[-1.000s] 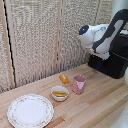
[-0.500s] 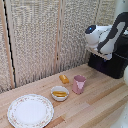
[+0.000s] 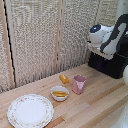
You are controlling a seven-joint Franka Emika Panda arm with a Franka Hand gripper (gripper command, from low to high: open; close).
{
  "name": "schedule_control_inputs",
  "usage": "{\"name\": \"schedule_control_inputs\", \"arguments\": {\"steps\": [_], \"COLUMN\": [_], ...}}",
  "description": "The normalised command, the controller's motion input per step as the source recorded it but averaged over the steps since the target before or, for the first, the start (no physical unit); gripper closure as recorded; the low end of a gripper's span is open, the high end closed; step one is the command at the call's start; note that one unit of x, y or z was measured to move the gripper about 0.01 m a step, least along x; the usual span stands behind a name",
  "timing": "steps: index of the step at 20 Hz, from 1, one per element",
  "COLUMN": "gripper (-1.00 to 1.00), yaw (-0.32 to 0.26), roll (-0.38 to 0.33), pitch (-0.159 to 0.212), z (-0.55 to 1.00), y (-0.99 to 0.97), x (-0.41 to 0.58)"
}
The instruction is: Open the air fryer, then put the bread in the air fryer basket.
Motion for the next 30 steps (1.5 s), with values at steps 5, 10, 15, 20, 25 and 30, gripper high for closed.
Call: {"name": "schedule_control_inputs", "arguments": {"steps": [5, 10, 15, 20, 25, 30], "gripper": [1.0, 1.0, 1.0, 1.0, 1.0, 1.0], "yaw": [0.105, -0.013, 0.0, 0.0, 0.0, -0.003], "roll": [0.002, 0.0, 0.007, 0.126, 0.156, 0.239], "pitch": [0.101, 0.005, 0.038, 0.199, 0.319, 0.313], "z": [0.0, 0.0, 0.0, 0.13, 0.22, 0.08], "y": [-0.3, -0.02, 0.02, 0.07, 0.09, 0.17], "x": [0.1, 0.02, 0.03, 0.127, 0.107, 0.097]}}
